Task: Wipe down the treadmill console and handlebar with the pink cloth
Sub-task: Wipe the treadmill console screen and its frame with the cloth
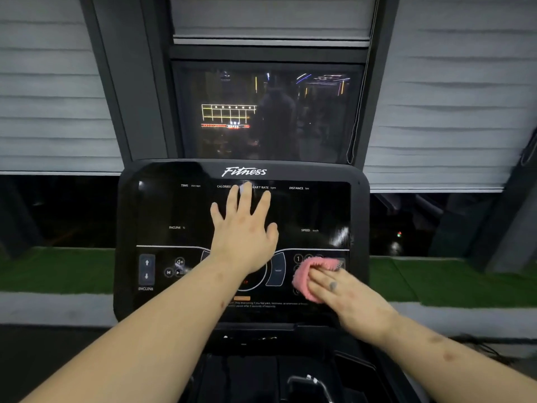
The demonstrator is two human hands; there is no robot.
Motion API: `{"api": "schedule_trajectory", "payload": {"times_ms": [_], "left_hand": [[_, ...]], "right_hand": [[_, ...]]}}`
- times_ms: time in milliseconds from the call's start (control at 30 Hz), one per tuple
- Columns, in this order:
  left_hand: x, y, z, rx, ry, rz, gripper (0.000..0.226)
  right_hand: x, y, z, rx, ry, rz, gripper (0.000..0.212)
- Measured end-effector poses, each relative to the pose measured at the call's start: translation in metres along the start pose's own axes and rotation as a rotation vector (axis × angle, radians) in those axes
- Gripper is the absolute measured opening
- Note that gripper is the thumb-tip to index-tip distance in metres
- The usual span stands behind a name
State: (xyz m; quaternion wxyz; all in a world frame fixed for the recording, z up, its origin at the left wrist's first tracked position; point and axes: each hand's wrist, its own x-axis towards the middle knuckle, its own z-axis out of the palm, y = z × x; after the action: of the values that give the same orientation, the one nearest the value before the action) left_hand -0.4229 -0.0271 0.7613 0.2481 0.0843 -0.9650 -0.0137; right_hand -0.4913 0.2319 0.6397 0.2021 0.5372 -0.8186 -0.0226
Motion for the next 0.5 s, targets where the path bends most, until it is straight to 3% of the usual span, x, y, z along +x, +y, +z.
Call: {"api": "schedule_trajectory", "payload": {"times_ms": [133, 300, 367, 500], "left_hand": [[-0.001, 0.005, 0.000, -0.007, -0.011, 0.013, 0.066], [-0.003, 0.008, 0.000, -0.036, 0.003, 0.053, 0.064], [-0.005, 0.006, 0.005, -0.036, 0.000, 0.034, 0.065], [-0.010, 0.004, 0.016, -0.010, -0.002, 0.033, 0.067]], "right_hand": [[0.003, 0.017, -0.018, -0.063, -0.041, -0.062, 0.065], [0.063, 0.086, -0.088, -0.045, 0.151, 0.223, 0.082], [0.076, 0.087, -0.105, -0.045, 0.209, 0.250, 0.084], [0.051, 0.054, -0.069, 0.025, 0.310, 0.294, 0.077]]}}
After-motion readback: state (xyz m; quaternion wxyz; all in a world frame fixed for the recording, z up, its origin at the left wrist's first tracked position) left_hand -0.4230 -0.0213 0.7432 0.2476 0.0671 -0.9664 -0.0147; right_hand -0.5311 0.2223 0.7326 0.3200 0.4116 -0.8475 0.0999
